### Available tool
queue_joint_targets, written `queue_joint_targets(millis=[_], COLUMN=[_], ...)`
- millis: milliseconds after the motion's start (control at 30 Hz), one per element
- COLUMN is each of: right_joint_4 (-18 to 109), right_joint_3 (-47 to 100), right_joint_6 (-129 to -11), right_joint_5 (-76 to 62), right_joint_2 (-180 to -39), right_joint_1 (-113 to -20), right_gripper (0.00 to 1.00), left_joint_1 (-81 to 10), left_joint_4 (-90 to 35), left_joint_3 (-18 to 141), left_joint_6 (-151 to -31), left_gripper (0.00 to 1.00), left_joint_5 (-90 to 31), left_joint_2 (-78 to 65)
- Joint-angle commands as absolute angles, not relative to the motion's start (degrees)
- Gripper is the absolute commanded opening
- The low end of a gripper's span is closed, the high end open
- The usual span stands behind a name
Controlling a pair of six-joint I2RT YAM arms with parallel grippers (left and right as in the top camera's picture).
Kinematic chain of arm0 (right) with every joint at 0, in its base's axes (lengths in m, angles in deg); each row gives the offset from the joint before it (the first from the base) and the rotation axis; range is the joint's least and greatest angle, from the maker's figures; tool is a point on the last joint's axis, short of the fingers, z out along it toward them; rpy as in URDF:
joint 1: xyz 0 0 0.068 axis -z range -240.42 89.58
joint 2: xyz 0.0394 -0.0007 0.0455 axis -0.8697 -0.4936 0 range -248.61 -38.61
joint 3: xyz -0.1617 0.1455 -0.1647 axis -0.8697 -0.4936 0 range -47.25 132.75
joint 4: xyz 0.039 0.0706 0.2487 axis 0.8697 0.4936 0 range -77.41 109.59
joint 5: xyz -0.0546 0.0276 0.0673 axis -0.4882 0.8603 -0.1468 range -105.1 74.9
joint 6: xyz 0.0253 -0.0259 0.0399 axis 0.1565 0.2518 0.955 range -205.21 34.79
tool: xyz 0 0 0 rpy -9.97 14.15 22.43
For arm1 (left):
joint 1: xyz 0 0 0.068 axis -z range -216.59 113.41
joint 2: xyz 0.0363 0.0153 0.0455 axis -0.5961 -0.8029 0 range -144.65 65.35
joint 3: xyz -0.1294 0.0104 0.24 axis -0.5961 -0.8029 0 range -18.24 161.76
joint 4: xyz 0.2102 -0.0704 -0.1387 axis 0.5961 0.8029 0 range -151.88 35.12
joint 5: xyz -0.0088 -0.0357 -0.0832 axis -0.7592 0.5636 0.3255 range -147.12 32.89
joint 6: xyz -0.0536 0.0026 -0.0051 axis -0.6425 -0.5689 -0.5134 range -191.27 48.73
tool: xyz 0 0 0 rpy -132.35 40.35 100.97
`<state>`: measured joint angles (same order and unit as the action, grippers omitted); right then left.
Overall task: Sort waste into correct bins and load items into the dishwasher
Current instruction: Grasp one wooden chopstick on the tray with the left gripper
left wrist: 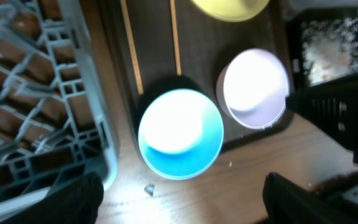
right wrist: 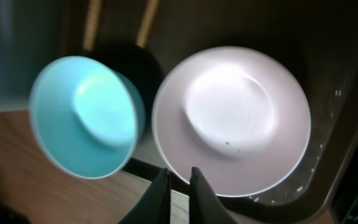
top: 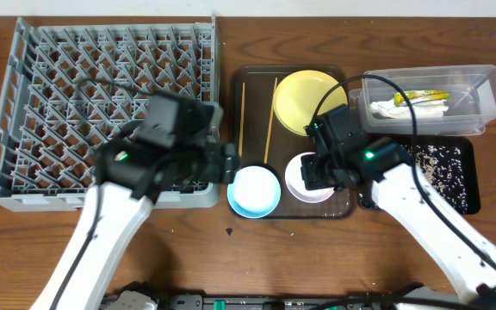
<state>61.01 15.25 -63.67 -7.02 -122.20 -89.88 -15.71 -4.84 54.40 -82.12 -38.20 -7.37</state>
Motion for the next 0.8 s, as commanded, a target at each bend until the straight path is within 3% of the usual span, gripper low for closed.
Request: queue_joint_targets(millis=[0, 200, 367, 533, 600, 733, 767], right_joint_4=[61.5, 61.6, 62.5, 60.1, 60.2, 60.1, 60.1], right_joint_3=[15.1, 12.8, 12.7, 12.7, 12.7, 12.7, 12.7], right_joint_6=[-62.0, -59.4, -58.5, -72.6, -73.8, -73.9, -73.9], right_joint_5=[-7.9, -9.3, -6.5, 6.7, 7.6, 7.0, 6.4], right_joint_2=[-126.3, -133.0, -132.8, -120.4, -115.4, -107.0, -105.4], right_joint_1=[-89.3, -89.5, -86.7, -81.3, -79.7, -76.7, -76.1], right_gripper=[0.06, 0.01, 0.01, 0.07, 0.15, 0.47, 0.49], left_joint_1=[-13.1, -12.3, -11.7, -8.4, -7.5, -7.4, -7.4], left_joint_4=[-8.1, -14.4, -23.4, -29.4, -29.9, -29.9, -29.9], left_joint_3=[55.1, 55.1, 55.1, 55.2, 55.6, 58.0, 59.1], left_joint_6=[-85.0, -86.2, -86.2, -83.2, -81.1, -80.7, -80.4], left_gripper=[0.82, 0.81, 0.72, 0.70, 0.69, 0.68, 0.66], left_joint_5=[-41.8, -42.0, -44.3, -51.2, -51.9, -51.6, -51.4], left_joint_2=[-13.8, -18.6, -22.5, -28.9, -31.5, -37.4, -39.2])
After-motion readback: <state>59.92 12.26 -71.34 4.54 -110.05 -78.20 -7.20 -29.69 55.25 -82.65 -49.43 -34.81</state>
